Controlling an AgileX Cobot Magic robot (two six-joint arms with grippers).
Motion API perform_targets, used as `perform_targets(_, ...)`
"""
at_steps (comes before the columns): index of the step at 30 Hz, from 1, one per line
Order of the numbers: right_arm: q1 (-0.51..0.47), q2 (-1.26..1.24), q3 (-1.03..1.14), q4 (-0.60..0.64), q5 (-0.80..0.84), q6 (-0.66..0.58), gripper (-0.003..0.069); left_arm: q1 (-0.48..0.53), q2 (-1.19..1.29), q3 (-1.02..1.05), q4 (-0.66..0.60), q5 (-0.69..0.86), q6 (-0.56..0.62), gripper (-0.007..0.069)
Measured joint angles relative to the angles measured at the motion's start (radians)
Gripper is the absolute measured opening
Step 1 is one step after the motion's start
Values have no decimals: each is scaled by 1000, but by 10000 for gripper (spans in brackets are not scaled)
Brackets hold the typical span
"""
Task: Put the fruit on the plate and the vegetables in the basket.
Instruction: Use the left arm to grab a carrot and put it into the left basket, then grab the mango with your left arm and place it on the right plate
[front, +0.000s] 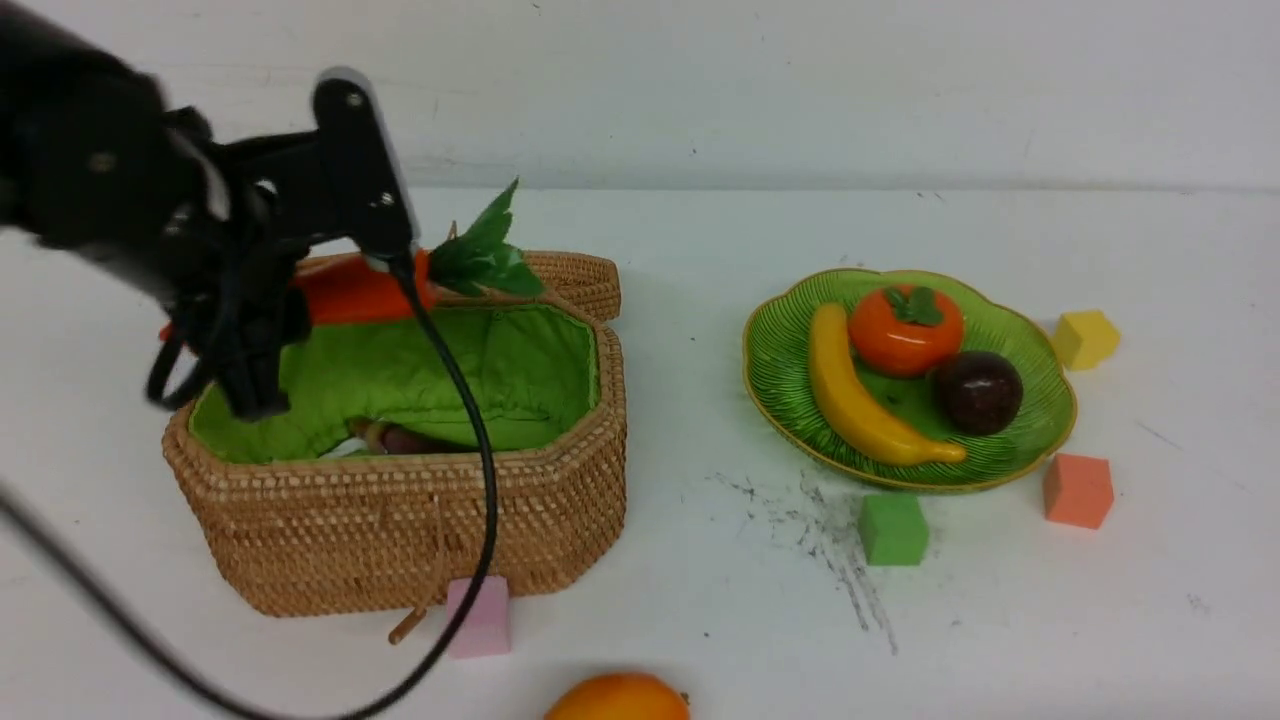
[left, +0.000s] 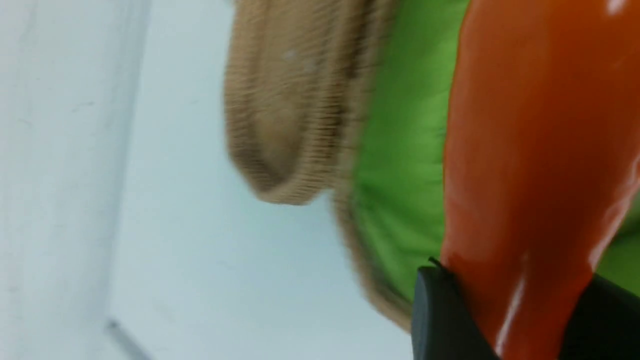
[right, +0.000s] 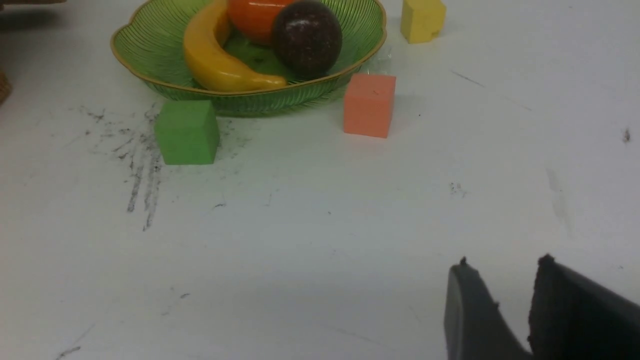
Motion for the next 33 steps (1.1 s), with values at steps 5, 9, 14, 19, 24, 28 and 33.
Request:
perform_targets(5,0,0,0,0,0,0,218,1,132,-5,69,-23,-30,271)
perform_targets(9,0,0,0,0,0,0,221,1,144,-7,69,-53,-61,271)
perform_targets(14,0,0,0,0,0,0,221,1,135,-10,50,-46,-66,373)
perform_targets(19,0,0,0,0,0,0,221,1,101,-10,-7,26,-54,566)
perform_targets(24,0,0,0,0,0,0,221,-8,-31,-10,-136,102,-63,622)
perform_targets(28,0,0,0,-2,0,0,225,-64,-194,-10,-328,156,-89,592)
perform_targets(33,0,0,0,-3,0,0,231,-163,-294,-16,-635,312,-163,531)
